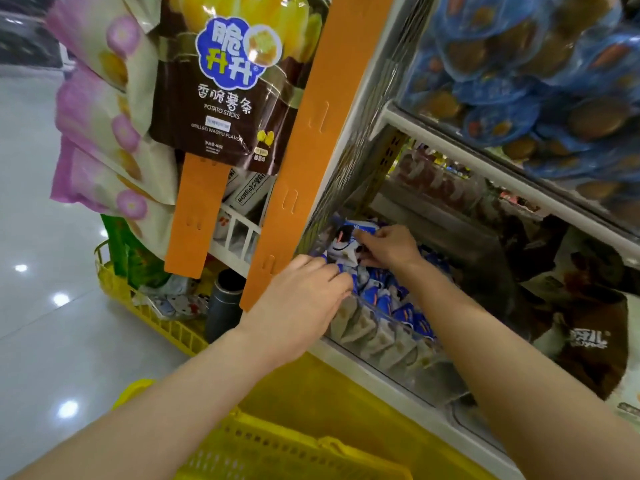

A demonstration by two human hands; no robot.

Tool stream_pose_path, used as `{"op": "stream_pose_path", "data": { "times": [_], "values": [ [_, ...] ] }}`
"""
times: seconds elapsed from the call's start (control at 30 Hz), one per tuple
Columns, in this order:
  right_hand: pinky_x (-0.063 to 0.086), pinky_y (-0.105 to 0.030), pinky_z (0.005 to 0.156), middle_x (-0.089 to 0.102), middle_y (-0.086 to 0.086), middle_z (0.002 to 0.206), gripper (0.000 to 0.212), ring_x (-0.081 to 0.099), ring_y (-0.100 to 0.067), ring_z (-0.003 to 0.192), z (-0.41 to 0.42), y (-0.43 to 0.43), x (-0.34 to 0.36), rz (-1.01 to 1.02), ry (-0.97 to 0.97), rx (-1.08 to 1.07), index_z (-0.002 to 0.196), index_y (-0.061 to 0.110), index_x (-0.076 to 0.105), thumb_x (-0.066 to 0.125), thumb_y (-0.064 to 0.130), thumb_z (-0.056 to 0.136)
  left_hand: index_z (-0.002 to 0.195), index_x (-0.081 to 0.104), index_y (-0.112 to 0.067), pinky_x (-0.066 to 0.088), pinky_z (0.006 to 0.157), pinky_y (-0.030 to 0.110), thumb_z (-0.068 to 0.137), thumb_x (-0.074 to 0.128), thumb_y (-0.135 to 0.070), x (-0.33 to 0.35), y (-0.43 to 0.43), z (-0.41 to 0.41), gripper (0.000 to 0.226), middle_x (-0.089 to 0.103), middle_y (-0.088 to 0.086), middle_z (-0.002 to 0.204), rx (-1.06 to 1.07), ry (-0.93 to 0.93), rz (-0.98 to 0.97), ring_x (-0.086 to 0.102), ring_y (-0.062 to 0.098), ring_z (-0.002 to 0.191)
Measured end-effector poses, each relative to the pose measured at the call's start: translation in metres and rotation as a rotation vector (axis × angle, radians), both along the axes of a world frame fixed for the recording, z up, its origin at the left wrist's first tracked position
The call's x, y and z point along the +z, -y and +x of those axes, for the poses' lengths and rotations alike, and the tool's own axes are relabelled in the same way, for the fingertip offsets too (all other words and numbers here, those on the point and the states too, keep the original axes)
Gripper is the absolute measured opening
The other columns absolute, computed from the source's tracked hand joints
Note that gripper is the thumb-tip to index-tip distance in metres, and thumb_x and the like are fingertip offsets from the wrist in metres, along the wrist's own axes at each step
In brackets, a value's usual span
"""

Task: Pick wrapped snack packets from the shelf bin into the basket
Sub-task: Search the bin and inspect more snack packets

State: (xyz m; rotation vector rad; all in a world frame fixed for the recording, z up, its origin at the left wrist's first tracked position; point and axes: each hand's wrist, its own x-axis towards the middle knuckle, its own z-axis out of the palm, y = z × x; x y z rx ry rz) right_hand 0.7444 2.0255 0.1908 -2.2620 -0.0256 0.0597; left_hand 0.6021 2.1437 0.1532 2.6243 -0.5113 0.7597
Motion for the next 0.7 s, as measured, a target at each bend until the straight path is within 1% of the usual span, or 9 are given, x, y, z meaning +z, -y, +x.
{"op": "stream_pose_path", "data": {
  "times": [0.07,0.13,0.23,0.3,0.37,0.4,0.5,0.6,0.7],
  "values": [
    [0.058,-0.039,0.075,0.067,-0.015,0.073,0.028,0.065,-0.020,0.058,0.006,0.000,0.008,-0.167,0.021,0.029,0.070,0.005,0.056,0.066,0.026,0.085,0.092,0.063,-0.017,0.040,0.078,0.031,0.093,0.052,-0.019,0.000,0.000,0.000,0.011,0.065,-0.002,0.085,0.010,0.035,0.008,0.058,0.019,0.082],
    [0.058,-0.039,0.073,0.069,-0.018,0.088,0.028,0.068,-0.025,0.066,0.009,-0.007,0.012,-0.293,0.022,0.077,0.089,0.001,0.060,0.066,0.028,0.085,0.088,0.065,-0.016,0.042,0.075,0.031,0.090,0.057,-0.017,0.000,0.001,0.001,0.008,0.066,-0.002,0.081,0.022,0.066,0.016,0.059,0.019,0.078],
    [0.057,-0.027,0.059,0.064,-0.019,0.108,0.048,0.064,-0.018,0.061,0.008,-0.019,0.010,-0.342,-0.017,0.175,0.123,0.000,0.047,0.063,0.028,0.087,0.089,0.065,-0.016,0.043,0.077,0.031,0.091,0.056,-0.018,-0.001,0.001,0.001,0.009,0.066,-0.002,0.082,0.024,0.071,0.008,0.059,0.019,0.078],
    [0.057,-0.032,0.072,0.059,-0.018,0.117,0.059,0.065,-0.018,0.073,0.010,-0.018,0.007,-0.334,-0.034,0.235,0.134,0.001,0.037,0.060,0.032,0.088,0.087,0.065,-0.016,0.044,0.076,0.031,0.089,0.058,-0.017,-0.002,0.001,0.001,0.007,0.065,-0.002,0.080,0.028,0.089,0.001,0.059,0.018,0.077],
    [0.050,-0.036,0.091,0.055,-0.012,0.119,0.059,0.061,-0.019,0.095,0.011,-0.010,0.006,-0.292,-0.017,0.322,0.136,0.005,0.038,0.059,0.032,0.089,0.085,0.065,-0.016,0.046,0.075,0.031,0.087,0.061,-0.015,-0.002,0.002,0.001,0.005,0.065,-0.003,0.078,0.025,0.103,-0.006,0.059,0.018,0.075],
    [0.046,-0.032,0.094,0.054,-0.007,0.116,0.056,0.056,-0.017,0.102,0.012,-0.007,0.005,-0.287,0.016,0.356,0.134,0.007,0.040,0.060,0.031,0.088,0.084,0.065,-0.016,0.047,0.075,0.030,0.086,0.062,-0.014,-0.002,0.002,0.001,0.004,0.065,-0.003,0.077,0.026,0.112,-0.005,0.059,0.017,0.073],
    [0.039,-0.023,0.081,0.051,0.003,0.099,0.047,0.049,-0.010,0.095,0.016,0.000,-0.001,-0.251,0.101,0.358,0.124,0.011,0.049,0.066,0.028,0.084,0.083,0.065,-0.017,0.049,0.074,0.029,0.084,0.065,-0.014,-0.004,0.003,0.003,0.003,0.065,-0.004,0.076,0.030,0.128,0.001,0.059,0.016,0.072],
    [0.040,-0.023,0.076,0.051,0.008,0.081,0.031,0.051,-0.010,0.085,0.023,0.001,-0.008,-0.275,0.071,0.372,0.106,0.012,0.055,0.068,0.029,0.083,0.083,0.064,-0.017,0.048,0.074,0.030,0.083,0.066,-0.014,-0.005,0.003,0.004,0.004,0.064,-0.004,0.076,0.027,0.129,0.003,0.059,0.016,0.073],
    [0.038,-0.026,0.076,0.054,0.001,0.092,0.041,0.051,-0.015,0.093,0.028,-0.004,-0.014,-0.419,0.054,0.420,0.113,0.007,0.054,0.065,0.035,0.084,0.086,0.064,-0.018,0.048,0.076,0.030,0.087,0.056,-0.016,-0.006,0.002,0.004,0.008,0.064,-0.005,0.079,0.019,0.120,0.001,0.059,0.016,0.075]
  ]
}}
